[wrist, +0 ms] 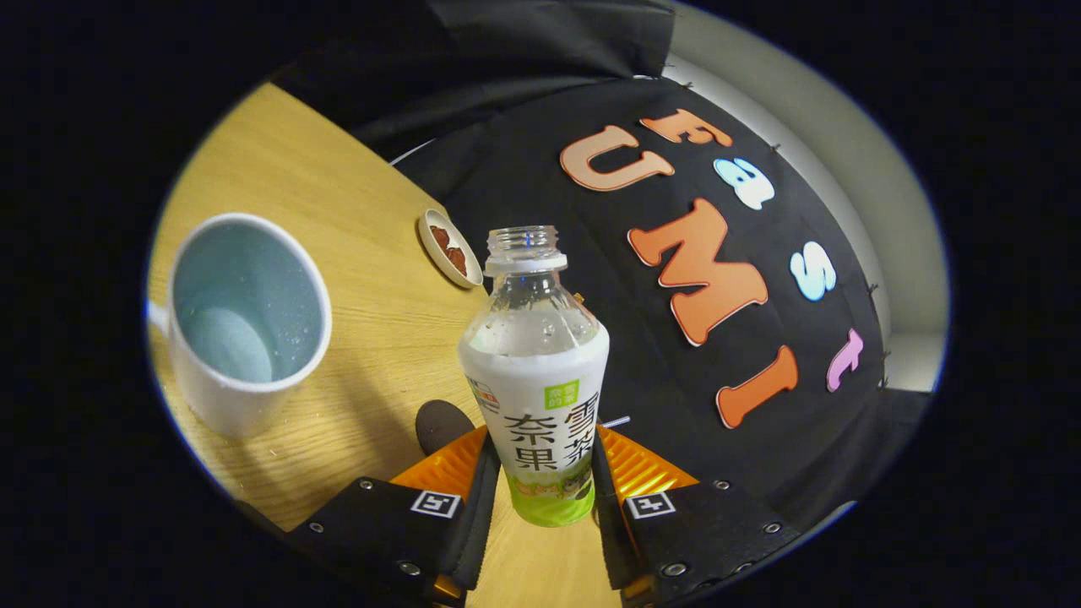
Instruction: Take the bottle from table, then pour the juice into the cup, finally place the bottle on the coaster
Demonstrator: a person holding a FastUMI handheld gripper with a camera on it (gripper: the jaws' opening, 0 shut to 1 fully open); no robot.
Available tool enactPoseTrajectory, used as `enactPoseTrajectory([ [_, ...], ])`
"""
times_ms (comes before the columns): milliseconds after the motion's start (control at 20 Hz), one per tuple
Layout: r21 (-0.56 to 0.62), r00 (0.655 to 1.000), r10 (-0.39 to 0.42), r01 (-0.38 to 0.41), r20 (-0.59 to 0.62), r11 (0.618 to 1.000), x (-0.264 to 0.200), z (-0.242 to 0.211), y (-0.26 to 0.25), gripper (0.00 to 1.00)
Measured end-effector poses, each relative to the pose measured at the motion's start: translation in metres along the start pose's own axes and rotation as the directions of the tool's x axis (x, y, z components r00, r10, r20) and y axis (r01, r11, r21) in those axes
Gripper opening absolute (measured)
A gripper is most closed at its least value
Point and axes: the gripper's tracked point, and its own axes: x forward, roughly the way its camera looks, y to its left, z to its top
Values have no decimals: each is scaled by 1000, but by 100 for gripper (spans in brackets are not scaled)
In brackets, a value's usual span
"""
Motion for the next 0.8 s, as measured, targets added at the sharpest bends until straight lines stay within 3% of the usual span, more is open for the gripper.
enactPoseTrajectory([
  [200,153,999,38,-36,-12,988,20,-3,1,57],
  [300,262,998,56,-50,-18,964,31,-5,-1,57],
  [600,565,992,127,-108,5,818,62,1,2,57],
  [800,684,986,166,-114,-11,720,75,-5,7,57],
])
